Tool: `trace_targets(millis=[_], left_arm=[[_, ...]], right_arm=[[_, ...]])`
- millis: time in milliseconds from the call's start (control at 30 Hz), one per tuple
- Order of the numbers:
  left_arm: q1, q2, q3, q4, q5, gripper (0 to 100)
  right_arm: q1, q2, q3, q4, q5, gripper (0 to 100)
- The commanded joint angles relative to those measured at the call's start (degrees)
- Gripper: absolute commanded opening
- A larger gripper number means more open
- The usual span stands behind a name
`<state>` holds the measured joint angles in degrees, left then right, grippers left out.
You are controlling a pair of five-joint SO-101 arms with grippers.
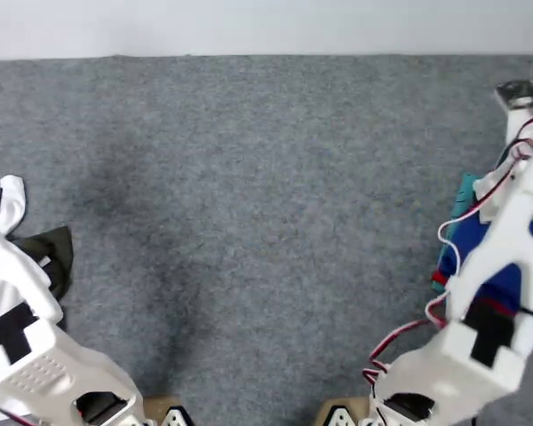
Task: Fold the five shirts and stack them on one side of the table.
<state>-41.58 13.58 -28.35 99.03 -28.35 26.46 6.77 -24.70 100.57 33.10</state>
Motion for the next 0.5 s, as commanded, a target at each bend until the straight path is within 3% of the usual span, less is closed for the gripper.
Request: trace_targets(millis=[0,133,333,467], left_arm=[[-2.73,-0.97,-1.36,1.58,-2.02,5],[-7.91,-0.97,3.65,1.58,-8.97,20],[-12.66,-0.26,11.82,1.23,-21.45,21],[-13.01,2.73,16.22,-1.23,-22.59,21]], right_arm=[[-2.86,-7.96,5.54,2.51,-2.81,3.9],[-6.37,-14.37,18.11,2.42,-5.1,15.1],[-12.62,-18.59,30.33,2.24,-12.57,16.5],[-15.52,-18.59,32.44,2.24,-15.91,16.5]])
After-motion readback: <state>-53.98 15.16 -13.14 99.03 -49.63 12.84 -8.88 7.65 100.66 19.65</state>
